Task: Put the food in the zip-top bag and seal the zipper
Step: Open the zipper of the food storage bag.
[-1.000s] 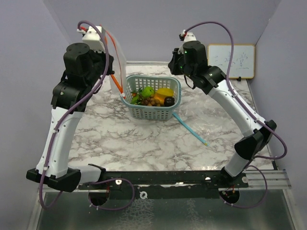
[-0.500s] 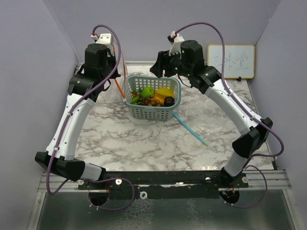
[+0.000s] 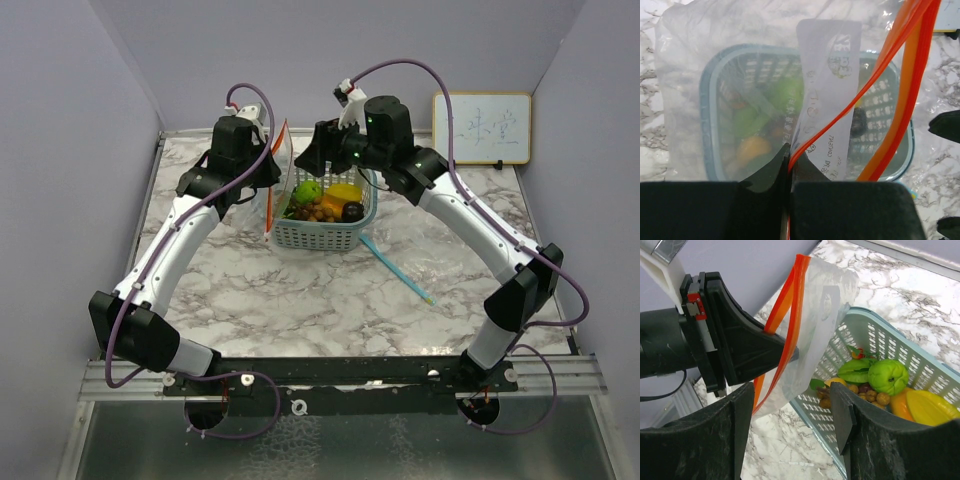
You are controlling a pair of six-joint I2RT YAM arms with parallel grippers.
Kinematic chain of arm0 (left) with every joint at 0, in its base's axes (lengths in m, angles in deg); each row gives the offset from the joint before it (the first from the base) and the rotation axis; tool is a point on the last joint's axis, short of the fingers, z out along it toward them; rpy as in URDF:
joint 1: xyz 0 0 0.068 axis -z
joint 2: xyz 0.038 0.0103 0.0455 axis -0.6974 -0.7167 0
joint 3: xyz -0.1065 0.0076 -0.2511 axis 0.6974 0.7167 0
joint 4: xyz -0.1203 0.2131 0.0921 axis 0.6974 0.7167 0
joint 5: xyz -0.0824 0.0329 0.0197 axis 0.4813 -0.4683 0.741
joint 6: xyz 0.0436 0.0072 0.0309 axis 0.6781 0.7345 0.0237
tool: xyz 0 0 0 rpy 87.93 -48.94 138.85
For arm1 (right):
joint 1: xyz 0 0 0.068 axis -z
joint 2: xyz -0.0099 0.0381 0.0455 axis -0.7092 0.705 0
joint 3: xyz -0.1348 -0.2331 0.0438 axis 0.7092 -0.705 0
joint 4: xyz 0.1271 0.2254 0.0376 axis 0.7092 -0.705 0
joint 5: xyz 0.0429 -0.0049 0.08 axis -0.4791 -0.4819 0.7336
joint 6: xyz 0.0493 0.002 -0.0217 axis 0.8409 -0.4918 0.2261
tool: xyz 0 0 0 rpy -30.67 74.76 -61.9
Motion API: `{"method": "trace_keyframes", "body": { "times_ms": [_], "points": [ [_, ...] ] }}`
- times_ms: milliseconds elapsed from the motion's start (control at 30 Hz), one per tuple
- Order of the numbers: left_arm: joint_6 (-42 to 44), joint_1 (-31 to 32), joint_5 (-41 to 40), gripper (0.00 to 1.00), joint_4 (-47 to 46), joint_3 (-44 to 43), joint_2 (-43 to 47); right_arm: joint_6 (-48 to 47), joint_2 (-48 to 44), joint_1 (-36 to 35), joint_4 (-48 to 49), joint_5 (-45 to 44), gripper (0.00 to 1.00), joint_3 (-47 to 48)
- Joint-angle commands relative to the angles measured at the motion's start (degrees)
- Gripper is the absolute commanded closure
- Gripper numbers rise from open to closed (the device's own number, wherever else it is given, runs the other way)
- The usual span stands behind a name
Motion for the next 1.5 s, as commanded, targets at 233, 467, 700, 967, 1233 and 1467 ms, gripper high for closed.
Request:
{"method": "trace_keyframes", "body": {
  "times_ms": [233, 467, 700, 967, 1233, 1467],
  "points": [
    [-3.0, 0.8, 4.9, 1.00, -5.3, 0.4, 1.2, 4.9, 6.0, -0.6, 2.7, -3.6, 0.38, 4.3],
    [-4.1, 0.8, 7.6, 1.00, -5.8, -0.2, 3.1, 5.9, 9.6, -1.0, 0.1, -11.9, 0.42, 7.0],
    [-6.0, 0.7, 7.3, 1.00, -3.8, -1.8, 6.9, 4.3, 13.2, -2.0, -2.3, -16.4, 0.69, 10.5],
    [7.9, 0.2, -25.8, 1.00, 16.8, -13.2, 8.3, -2.3, 11.0, -2.1, -4.5, -26.3, 0.98, 7.0],
    [18.6, 0.0, -63.9, 1.00, 23.1, -14.8, 10.9, 0.6, 13.2, -2.2, -5.1, -17.1, 0.98, 6.0],
    [10.9, 0.1, -52.6, 1.00, 25.5, -9.0, 10.5, -0.7, 16.0, -5.6, -2.1, -4.1, 0.94, 5.4]
  ]
}}
